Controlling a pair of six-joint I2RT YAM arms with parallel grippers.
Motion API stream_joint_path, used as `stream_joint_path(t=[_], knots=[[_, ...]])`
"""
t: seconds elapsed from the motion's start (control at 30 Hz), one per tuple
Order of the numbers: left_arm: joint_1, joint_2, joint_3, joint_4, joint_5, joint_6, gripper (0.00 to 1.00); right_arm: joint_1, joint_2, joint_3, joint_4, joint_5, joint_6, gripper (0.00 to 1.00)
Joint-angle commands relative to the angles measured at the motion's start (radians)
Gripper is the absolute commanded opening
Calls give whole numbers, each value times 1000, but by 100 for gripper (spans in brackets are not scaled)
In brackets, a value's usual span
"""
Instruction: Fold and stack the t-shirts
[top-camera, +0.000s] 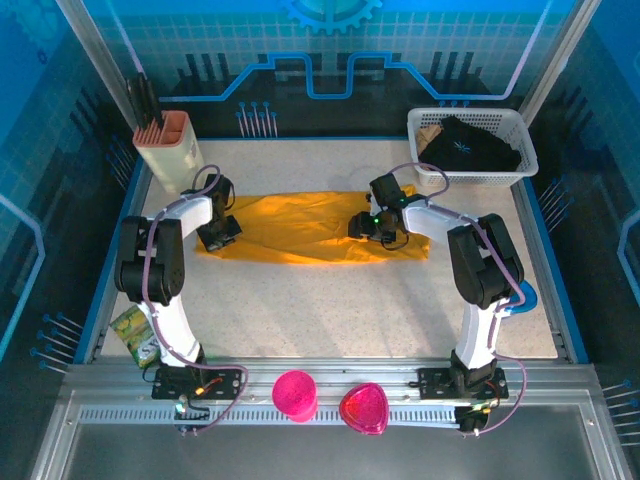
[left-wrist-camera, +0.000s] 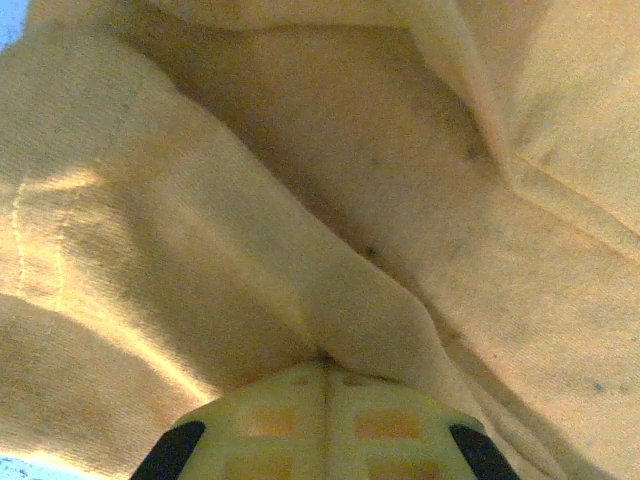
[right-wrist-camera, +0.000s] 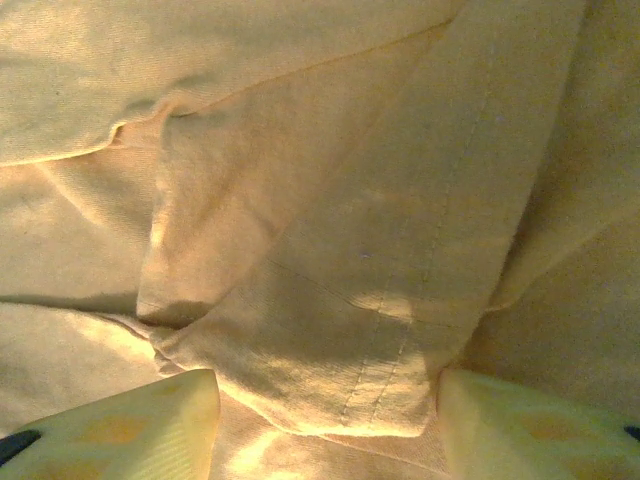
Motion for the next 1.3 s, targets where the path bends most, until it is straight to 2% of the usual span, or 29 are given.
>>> stream_joint_path(t=[0.0, 0.17, 0.27, 0.37, 0.57, 0.67, 0.87, 1.03, 1.2, 1.27], knots=[[-8, -39, -19, -47, -1, 3, 0, 5, -14, 6, -11, 34, 11, 62], [-9, -52, -19, -48, 5, -1, 0, 7, -7, -5, 4, 29, 23, 63], [-9, -55, -21, -50, 0, 1, 0, 8, 1, -6, 19, 18, 30, 60], [-9, -52, -22, -50, -4, 3, 0, 8, 10, 1, 30, 2, 34, 52], [-9, -45, -22, -47, -3, 3, 0, 8, 5, 13, 43, -28, 42, 21], [-9, -45, -22, -46, -3, 2, 0, 8, -2, 27, 42, -37, 42, 16], [-9, -41, -22, -43, 1, 2, 0, 9, 39, 98, 35, -46, 32, 16], [-9, -31, -24, -41, 3, 5, 0, 10, 138, 226, 17, -56, 30, 17], [-12, -35, -29, -42, 10, 15, 0, 8, 249, 373, -46, -61, 25, 35], [-15, -43, -29, -45, 9, 22, 0, 9, 267, 397, -43, -67, 31, 39]])
